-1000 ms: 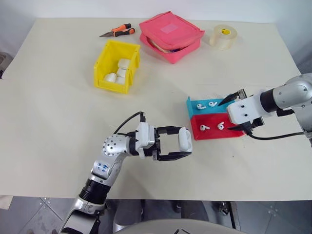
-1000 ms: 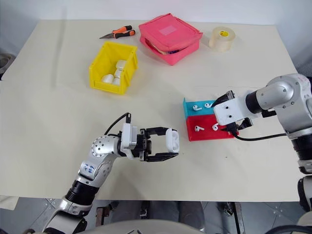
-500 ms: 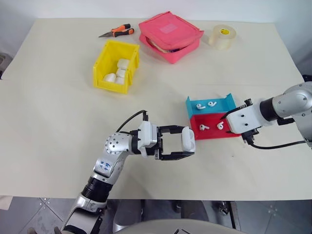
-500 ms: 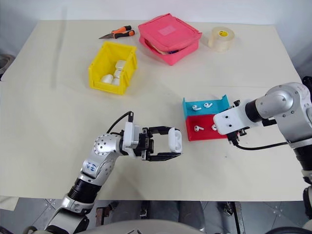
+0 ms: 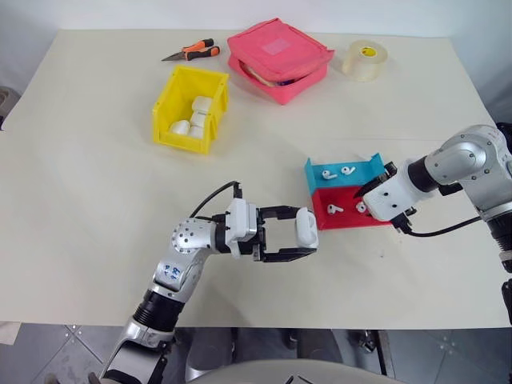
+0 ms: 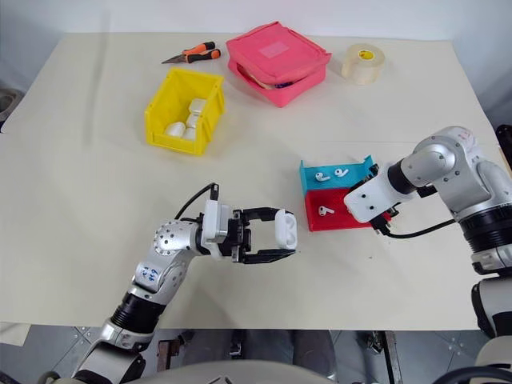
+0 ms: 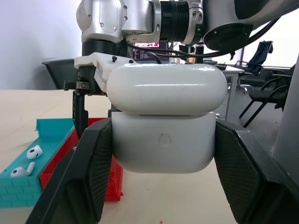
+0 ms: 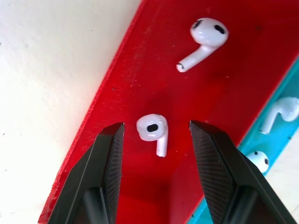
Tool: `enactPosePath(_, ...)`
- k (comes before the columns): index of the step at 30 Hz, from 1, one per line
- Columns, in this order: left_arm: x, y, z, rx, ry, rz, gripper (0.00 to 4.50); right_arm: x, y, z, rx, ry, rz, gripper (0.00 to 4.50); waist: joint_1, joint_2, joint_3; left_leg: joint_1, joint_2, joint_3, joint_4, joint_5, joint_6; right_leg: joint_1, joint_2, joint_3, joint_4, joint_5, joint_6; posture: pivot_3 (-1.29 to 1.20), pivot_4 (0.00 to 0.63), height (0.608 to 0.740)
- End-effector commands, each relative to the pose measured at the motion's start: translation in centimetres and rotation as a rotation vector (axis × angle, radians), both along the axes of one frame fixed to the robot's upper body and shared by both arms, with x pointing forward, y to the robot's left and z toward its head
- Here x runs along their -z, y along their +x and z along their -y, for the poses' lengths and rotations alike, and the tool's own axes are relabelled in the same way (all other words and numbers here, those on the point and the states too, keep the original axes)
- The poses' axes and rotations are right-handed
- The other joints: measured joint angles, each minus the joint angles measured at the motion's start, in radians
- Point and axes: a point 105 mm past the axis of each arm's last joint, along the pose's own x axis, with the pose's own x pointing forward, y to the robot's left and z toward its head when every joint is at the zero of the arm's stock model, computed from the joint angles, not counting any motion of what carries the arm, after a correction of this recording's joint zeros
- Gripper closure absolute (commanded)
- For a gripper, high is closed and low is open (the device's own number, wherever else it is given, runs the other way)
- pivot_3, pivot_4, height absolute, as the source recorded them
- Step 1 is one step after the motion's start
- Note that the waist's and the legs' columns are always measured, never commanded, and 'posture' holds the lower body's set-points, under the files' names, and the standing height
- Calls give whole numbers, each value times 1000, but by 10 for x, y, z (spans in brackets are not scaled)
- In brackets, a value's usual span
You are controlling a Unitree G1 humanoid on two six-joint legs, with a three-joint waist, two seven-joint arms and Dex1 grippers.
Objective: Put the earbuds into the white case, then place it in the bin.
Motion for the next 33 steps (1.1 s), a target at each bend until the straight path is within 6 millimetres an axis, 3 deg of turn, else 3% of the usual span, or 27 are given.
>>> enactPosePath(1,-10,-6,0,2,-27,44,1697,-7,3,-2,-32,-13,26,2213,0,0,0,0,0,0,0,0,0,0,0,0,0,0,0,0,150,740)
enactPosePath(15,-9,-7,-2,-12,-25,44,1697,-1,5,-3,-63,-28,9,2213,0,0,0,0,0,0,0,0,0,0,0,0,0,0,0,0,150,740)
enactPosePath(18,-9,-7,-2,-15,-25,44,1697,0,6,-3,-66,-31,6,2812,0,0,0,0,0,0,0,0,0,0,0,0,0,0,0,0,150,740)
enactPosePath(22,-10,-6,-2,-19,-25,46,1697,0,6,-4,-66,-27,5,4033,0,0,0,0,0,0,0,0,0,0,0,0,0,0,0,0,150,740)
enactPosePath(28,-10,-5,-2,-21,-25,46,1697,-4,10,-4,-42,-3,18,4031,0,0,0,0,0,0,0,0,0,0,0,0,0,0,0,0,150,740)
enactPosePath(33,-10,-4,-1,-19,-25,48,1697,-17,4,-15,116,175,-52,4031,1,0,0,0,0,0,0,0,0,0,0,0,1,0,0,0,150,740)
